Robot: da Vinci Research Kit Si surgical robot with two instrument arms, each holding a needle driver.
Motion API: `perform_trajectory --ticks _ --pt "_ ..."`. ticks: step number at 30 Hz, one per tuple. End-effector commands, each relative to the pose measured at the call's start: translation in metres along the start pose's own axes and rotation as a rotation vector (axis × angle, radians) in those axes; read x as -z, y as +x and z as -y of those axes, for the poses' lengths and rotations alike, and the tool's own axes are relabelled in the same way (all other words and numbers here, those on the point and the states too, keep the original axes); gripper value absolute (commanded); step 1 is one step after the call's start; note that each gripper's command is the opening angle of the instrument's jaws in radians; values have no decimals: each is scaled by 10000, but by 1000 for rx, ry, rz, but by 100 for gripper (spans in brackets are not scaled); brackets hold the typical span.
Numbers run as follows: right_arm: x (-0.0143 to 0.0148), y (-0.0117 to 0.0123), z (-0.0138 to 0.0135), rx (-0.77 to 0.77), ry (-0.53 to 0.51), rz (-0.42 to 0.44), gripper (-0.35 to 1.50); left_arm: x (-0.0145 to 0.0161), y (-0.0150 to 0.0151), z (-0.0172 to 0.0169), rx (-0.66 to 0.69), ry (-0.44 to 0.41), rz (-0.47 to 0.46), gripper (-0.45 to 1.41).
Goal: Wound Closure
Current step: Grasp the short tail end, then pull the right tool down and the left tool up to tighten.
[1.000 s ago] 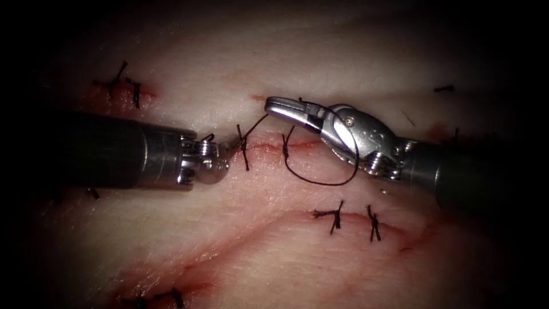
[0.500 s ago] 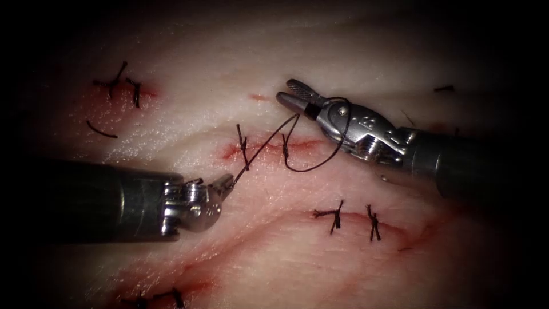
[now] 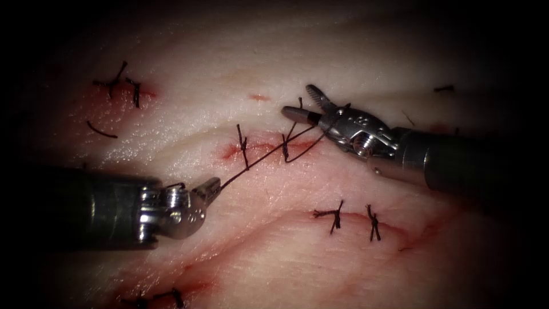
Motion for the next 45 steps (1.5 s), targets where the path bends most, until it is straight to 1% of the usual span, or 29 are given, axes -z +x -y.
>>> perform_trajectory --ticks 1,2,4,5,6,7,8,9,10,11,14,17,22,24,27,29,33,40,45 --pt "-15 4 2 -30 8 6 93 -8 6 2 1 2 -1 -45" --pt "-17 3 1 -57 10 14 93 -9 6 2 1 2 -1 -45" --pt "-25 -2 1 -105 2 30 100 -11 5 4 0 2 -1 -45" --pt "-26 -3 1 -115 10 37 90 -12 5 4 0 2 -2 -45" --pt "-27 -8 2 -145 26 52 54 -12 5 5 0 2 -2 -45" --pt "-27 -9 3 -154 27 59 32 -12 4 6 0 2 -2 -45" --pt "-26 -11 5 -169 29 69 19 -12 4 6 0 1 -2 -45" --pt "-25 -11 6 -192 35 74 -13 -13 3 7 0 0 -3 -45" --pt "-24 -12 8 -221 53 82 -35 -13 3 8 0 0 -3 -45" --pt "-21 -12 13 -293 64 91 -35 -13 1 12 -1 1 4 -43" --pt "-16 -9 18 -310 65 95 -35 -15 -3 23 1 8 6 -40" --pt "-10 -5 23 -315 69 49 -35 -17 -6 40 -1 8 3 -40" --pt "7 -1 36 -243 89 -40 -35 -25 -14 98 83 -3 -5 -38" --pt "13 -3 41 -216 101 -66 -35 -30 -19 125 102 -14 -4 -21" --pt "23 -7 51 -162 118 -100 -35 -38 -32 167 128 -7 5 -23" --pt "30 -10 57 -120 127 -122 -35 -43 -41 192 143 10 11 -30" --pt "42 -16 62 -81 137 -152 -35 -55 -69 243 170 32 18 -37" --pt "52 -37 61 -41 149 -158 -35 -68 -116 309 225 70 20 -38" --pt "53 -50 58 -24 154 -153 -35 -77 -138 343 259 106 2 -45"
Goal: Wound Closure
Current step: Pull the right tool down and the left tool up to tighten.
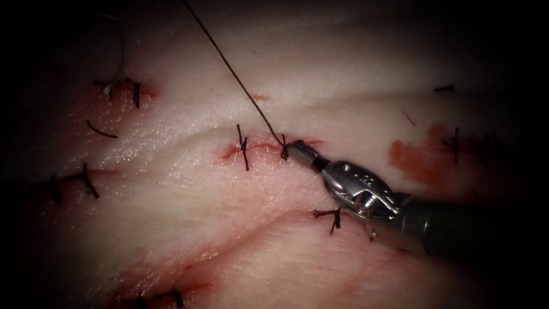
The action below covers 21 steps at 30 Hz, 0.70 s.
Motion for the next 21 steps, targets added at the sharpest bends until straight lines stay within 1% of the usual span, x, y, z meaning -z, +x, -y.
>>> perform_trajectory --ticks 1,5,12,16,17,21 --pt "-10 -3 1 3 1 -2 -35 -10 5 9 1 11 -6 -45" --pt "-8 -11 5 12 14 2 -35 -20 1 24 0 33 -9 -45" --pt "0 -30 22 32 38 3 -35 -35 0 54 20 88 -26 -45" --pt "5 -38 32 39 38 0 -35 -42 1 76 44 138 -38 -45" --pt "6 -40 34 41 38 -1 -35 -45 2 88 66 167 -44 -45" --pt "6 -40 34 41 37 -1 -35 -49 3 112 100 233 -55 -45"
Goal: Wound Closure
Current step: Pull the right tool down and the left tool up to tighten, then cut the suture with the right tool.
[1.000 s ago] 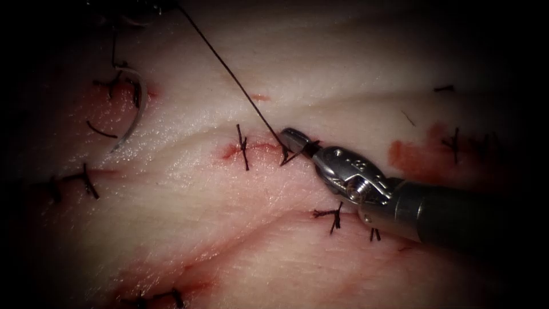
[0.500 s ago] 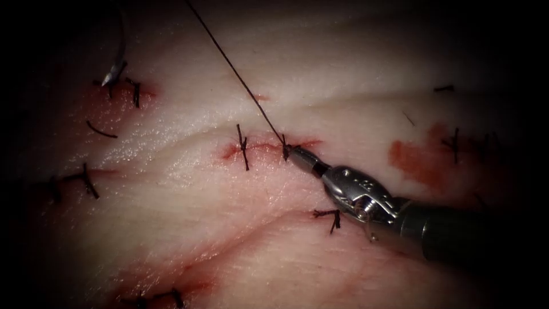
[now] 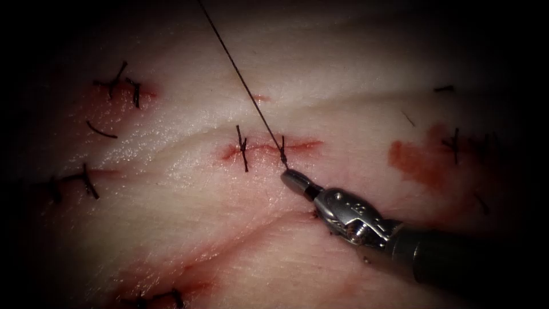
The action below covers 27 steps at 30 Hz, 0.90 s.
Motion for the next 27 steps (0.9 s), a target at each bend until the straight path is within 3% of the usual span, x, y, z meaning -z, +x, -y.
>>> perform_trajectory --ticks 1,7,16,20,26,27 --pt "-10 1 1 1 4 -2 -35 -9 9 9 0 23 -6 -45" --pt "-6 -6 -3 9 -9 -3 -35 -14 5 40 5 94 -18 -45" --pt "13 -38 -16 16 -45 37 -35 -11 -16 49 0 106 -18 -45" --pt "13 -45 -18 17 -40 33 -35 -8 -17 43 2 109 -22 -45" --pt "7 -32 -15 32 29 -34 -35 15 1 9 28 75 -91 -45" --pt "7 -29 -15 41 32 -33 -15 21 6 2 34 70 -103 -45"
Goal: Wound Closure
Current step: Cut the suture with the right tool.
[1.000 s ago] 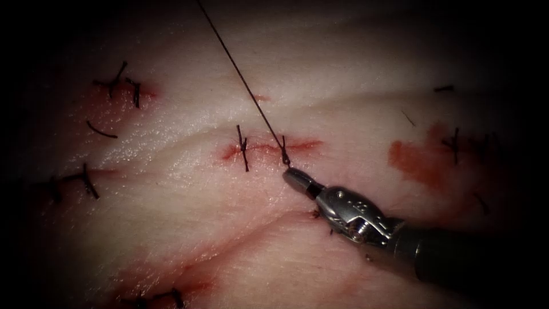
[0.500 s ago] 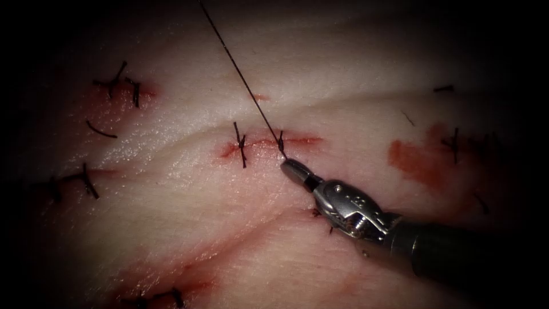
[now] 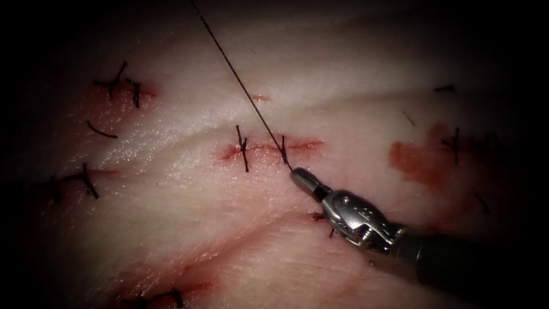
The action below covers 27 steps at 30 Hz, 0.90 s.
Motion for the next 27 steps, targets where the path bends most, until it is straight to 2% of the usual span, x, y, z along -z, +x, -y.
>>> perform_trajectory --ticks 1,2,3,4,7,12,14,16,22,27 --pt "-10 12 0 0 4 -1 46 5 22 -14 7 -14 -22 -45" --pt "-10 13 -1 -2 5 0 59 12 28 -20 8 -19 -32 -45" --pt "-10 16 -1 -5 5 1 86 18 35 -26 9 -22 -40 -45" --pt "-10 19 -2 -7 5 2 100 28 45 -32 12 -23 -63 -45" --pt "-10 26 -3 -9 5 6 118 52 73 -43 21 7 -134 -45" --pt "-16 47 -8 4 0 16 123 94 123 -48 50 54 -219 -45" --pt "-18 54 -8 7 -5 20 107 112 143 -49 56 66 -240 -45" --pt "-25 63 -8 15 -6 53 100 125 157 -48 60 64 -255 -45" --pt "-53 70 -11 5 22 132 130 156 189 -43 57 66 -281 -45" --pt "-75 68 -14 50 18 154 134 170 206 -34 66 90 -317 -45"
